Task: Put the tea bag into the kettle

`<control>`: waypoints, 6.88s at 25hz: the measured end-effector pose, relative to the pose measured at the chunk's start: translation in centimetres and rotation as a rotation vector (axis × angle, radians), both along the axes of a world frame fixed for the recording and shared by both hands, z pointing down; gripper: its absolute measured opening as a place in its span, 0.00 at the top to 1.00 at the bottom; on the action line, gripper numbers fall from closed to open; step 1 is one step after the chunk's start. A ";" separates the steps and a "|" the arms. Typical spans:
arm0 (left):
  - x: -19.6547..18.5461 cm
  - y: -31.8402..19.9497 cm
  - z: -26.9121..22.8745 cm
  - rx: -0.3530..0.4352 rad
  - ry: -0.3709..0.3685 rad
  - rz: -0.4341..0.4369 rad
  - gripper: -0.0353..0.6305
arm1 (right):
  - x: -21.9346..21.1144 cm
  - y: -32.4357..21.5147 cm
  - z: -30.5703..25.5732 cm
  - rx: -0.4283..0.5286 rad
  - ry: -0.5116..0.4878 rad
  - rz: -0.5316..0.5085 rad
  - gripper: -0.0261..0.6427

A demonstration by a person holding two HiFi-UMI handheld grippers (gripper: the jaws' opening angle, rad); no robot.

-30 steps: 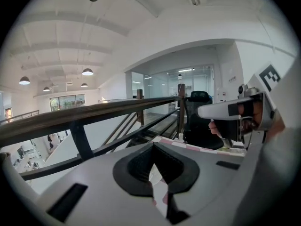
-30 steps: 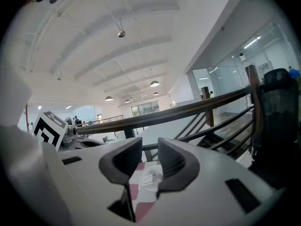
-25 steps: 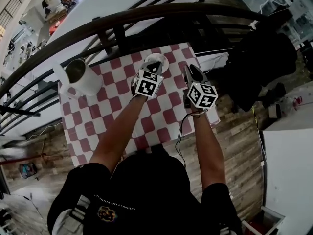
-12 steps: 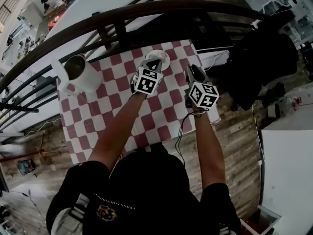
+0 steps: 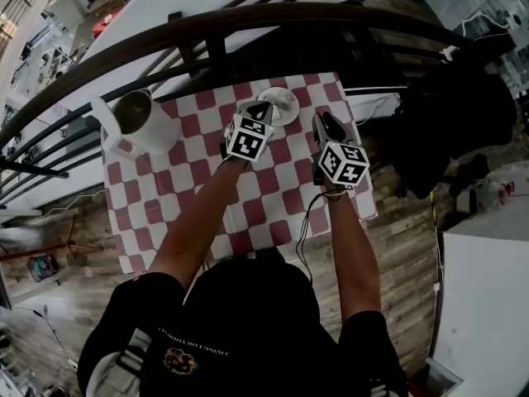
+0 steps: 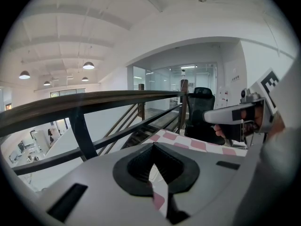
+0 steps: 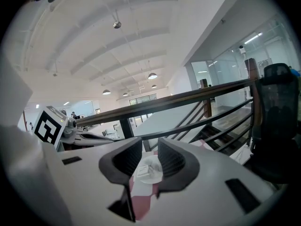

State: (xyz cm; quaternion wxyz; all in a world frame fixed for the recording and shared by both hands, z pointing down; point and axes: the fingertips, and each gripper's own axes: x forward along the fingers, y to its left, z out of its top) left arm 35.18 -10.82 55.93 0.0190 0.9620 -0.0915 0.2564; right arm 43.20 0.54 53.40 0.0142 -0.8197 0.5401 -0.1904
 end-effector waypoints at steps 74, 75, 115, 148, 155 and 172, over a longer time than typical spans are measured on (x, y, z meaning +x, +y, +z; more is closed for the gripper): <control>-1.2 -6.9 12.6 -0.150 -0.194 -0.140 0.95 | -1.7 -12.0 15.8 -0.238 -0.172 -0.248 0.94; -1.3 -6.9 12.5 -0.147 -0.192 -0.141 0.95 | -1.7 -11.9 15.6 -0.236 -0.170 -0.247 0.94; -13.7 -10.7 4.2 -0.054 -0.091 -0.363 0.95 | -11.7 -15.4 8.9 -0.178 -0.060 -0.430 0.94; -40.6 -12.7 2.0 -0.038 -0.071 -0.794 0.95 | -35.5 -21.9 7.0 -0.171 -0.002 -0.844 0.94; -44.2 -12.7 2.0 -0.043 -0.071 -0.849 0.95 | -38.8 -22.5 6.5 -0.166 0.006 -0.895 0.94; -40.4 -15.4 -9.4 0.135 0.062 -0.766 0.95 | -37.0 -23.2 -6.2 0.110 0.095 -0.876 0.94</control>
